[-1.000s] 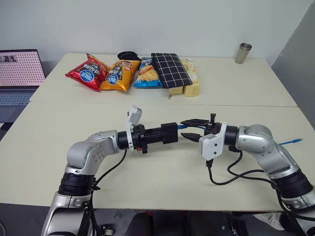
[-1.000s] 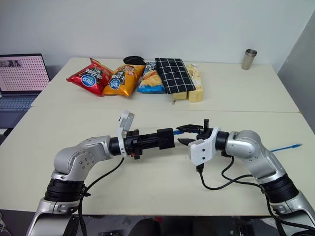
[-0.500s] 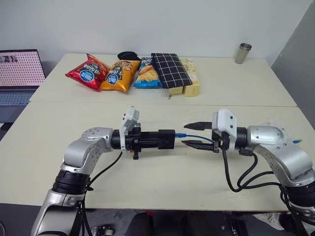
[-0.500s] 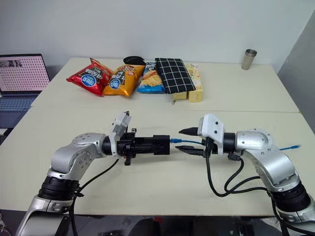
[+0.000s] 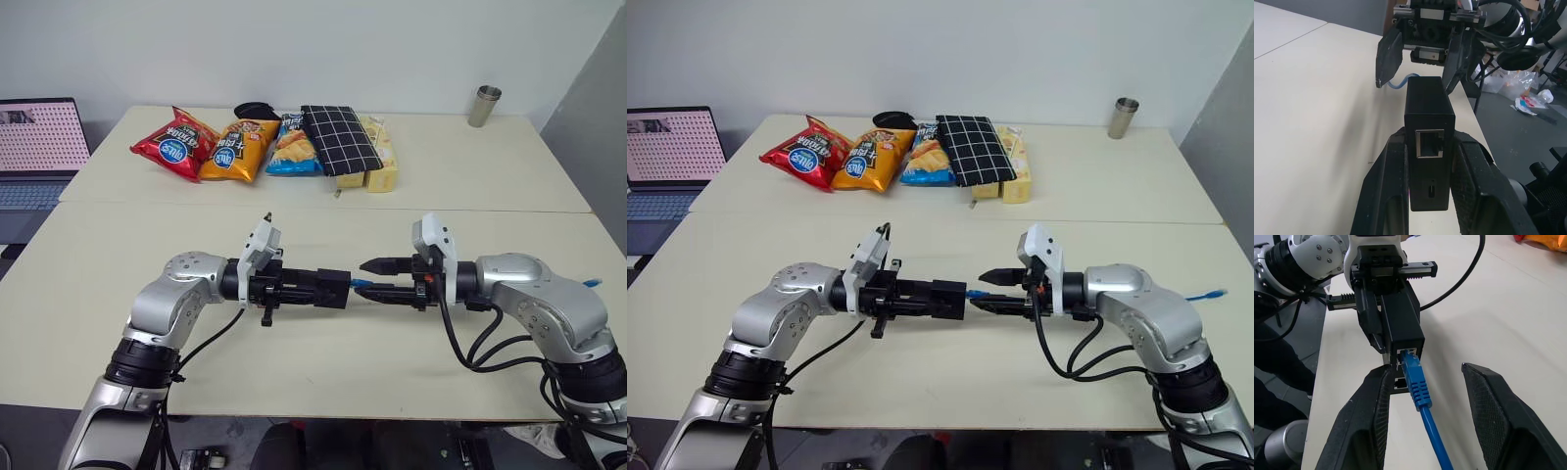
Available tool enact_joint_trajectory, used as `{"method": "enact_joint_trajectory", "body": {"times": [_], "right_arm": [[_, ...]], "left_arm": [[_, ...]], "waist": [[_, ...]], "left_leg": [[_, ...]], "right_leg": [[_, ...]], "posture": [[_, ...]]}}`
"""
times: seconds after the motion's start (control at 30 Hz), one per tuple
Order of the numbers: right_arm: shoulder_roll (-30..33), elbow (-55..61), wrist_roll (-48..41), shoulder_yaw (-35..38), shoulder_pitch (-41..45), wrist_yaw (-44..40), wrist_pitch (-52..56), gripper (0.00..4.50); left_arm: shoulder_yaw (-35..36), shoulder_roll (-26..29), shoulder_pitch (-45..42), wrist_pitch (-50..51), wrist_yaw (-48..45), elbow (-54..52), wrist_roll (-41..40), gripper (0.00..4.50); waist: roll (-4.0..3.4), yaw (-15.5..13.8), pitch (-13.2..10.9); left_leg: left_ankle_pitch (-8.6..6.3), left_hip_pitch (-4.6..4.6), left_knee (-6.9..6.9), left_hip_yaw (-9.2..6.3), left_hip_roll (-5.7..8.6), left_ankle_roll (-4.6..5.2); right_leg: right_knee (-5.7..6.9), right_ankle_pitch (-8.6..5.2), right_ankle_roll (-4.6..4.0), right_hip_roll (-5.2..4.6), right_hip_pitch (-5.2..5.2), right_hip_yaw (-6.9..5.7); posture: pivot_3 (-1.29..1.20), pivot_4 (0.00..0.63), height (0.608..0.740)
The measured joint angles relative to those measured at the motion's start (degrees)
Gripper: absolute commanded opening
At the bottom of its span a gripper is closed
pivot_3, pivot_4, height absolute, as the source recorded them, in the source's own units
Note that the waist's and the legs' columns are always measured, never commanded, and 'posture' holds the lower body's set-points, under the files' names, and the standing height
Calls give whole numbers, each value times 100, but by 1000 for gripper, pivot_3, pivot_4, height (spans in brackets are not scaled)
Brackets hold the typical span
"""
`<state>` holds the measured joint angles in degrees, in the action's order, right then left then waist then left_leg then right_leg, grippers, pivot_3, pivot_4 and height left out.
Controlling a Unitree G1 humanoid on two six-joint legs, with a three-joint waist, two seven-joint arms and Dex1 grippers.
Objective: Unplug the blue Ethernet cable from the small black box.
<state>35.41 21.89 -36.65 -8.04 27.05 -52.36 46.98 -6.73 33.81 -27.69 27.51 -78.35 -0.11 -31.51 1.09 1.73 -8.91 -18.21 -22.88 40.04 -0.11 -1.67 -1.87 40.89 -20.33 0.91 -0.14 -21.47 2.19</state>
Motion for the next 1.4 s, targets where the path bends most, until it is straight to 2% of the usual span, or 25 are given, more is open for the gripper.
{"method": "enact_joint_trajectory", "body": {"times": [0.23,0.27,0.3,0.57,1.2,1.4], "right_arm": [[-37,0,-44,0,11,17,95,2392],[-46,0,-45,-1,18,19,103,2009],[-48,0,-44,-2,24,19,107,1924],[48,24,14,-124,50,-102,53,60],[254,20,57,-216,41,-390,-14,41],[674,-212,178,-160,-204,-487,-20,36]], "left_arm": [[0,0,49,-41,5,0,1,768],[0,0,59,-43,5,0,1,768],[0,0,65,-44,6,0,1,768],[2,-19,108,-44,45,3,26,768],[-117,20,158,-180,-61,-123,138,768],[-28,132,272,-347,-104,-148,209,768]], "waist": [[0,0,0],[0,0,0],[0,0,0],[0,0,0],[0,-1,0],[1,-5,-1]], "left_leg": [[0,0,-1,0,0,0],[0,0,-1,0,0,0],[0,0,-1,0,0,0],[0,0,-1,-1,0,0],[-1,0,-2,-1,0,1],[-9,-1,-2,0,1,16]], "right_leg": [[-1,0,0,0,0,0],[0,0,0,0,0,0],[0,0,0,0,0,0],[-1,0,0,0,0,-1],[-2,0,0,0,0,-1],[-4,0,0,0,0,1]], "posture": [[0,150,740],[0,150,740],[0,150,740],[0,150,740],[0,150,740],[0,150,740]]}}
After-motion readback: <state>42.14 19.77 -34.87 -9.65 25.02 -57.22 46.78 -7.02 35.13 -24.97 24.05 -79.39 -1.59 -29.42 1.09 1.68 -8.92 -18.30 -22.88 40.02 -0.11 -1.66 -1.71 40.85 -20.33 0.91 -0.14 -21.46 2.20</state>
